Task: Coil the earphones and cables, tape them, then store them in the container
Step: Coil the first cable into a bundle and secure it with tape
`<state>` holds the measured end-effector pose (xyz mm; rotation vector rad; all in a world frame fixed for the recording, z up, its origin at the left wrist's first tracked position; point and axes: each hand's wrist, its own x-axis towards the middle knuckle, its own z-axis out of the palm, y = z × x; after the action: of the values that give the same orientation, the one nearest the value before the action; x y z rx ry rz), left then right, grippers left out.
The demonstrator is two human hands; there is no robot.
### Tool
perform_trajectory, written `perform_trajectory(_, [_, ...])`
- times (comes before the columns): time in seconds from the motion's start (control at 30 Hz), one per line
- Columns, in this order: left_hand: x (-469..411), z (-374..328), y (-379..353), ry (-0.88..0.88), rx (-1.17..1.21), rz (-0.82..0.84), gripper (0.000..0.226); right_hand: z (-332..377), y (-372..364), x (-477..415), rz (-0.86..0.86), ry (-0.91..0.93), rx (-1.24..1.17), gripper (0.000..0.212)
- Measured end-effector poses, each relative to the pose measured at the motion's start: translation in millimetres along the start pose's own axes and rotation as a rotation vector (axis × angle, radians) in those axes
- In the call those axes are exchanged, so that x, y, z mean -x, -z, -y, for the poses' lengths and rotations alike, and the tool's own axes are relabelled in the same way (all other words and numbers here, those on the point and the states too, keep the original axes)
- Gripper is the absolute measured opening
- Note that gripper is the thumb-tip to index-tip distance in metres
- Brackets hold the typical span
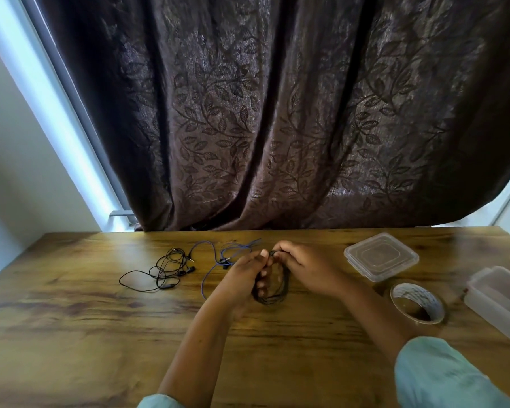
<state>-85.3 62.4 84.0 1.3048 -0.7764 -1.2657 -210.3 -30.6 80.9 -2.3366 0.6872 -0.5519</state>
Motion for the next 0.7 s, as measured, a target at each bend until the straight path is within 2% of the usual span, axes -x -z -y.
perform_trajectory(0.17, [9.0,2.8,-9.1,-0.005,0.199,-0.01,0.032,5.1,-8.3,8.6,0.029,-0.215,-0.552,0.02])
perform_trajectory(0.23, [15.0,1.1,-13.0,-0.02,0.2,0.015,0.034,9.7,-8.1,13.0,0.044,-0.26,-0.66,0.018])
perform_trajectory(0.4, [15.8,1.4,-6.9,-0.008,0.174,0.016,0.03,3.2,-13.3,15.8,0.022,-0.245,-0.671,0.016])
perform_trajectory(0.7, [4.3,26.1,0.7,0.091,0.127,0.026,0.032,-7.0,-30.1,29.7,0.002,-0.402,-0.719,0.017])
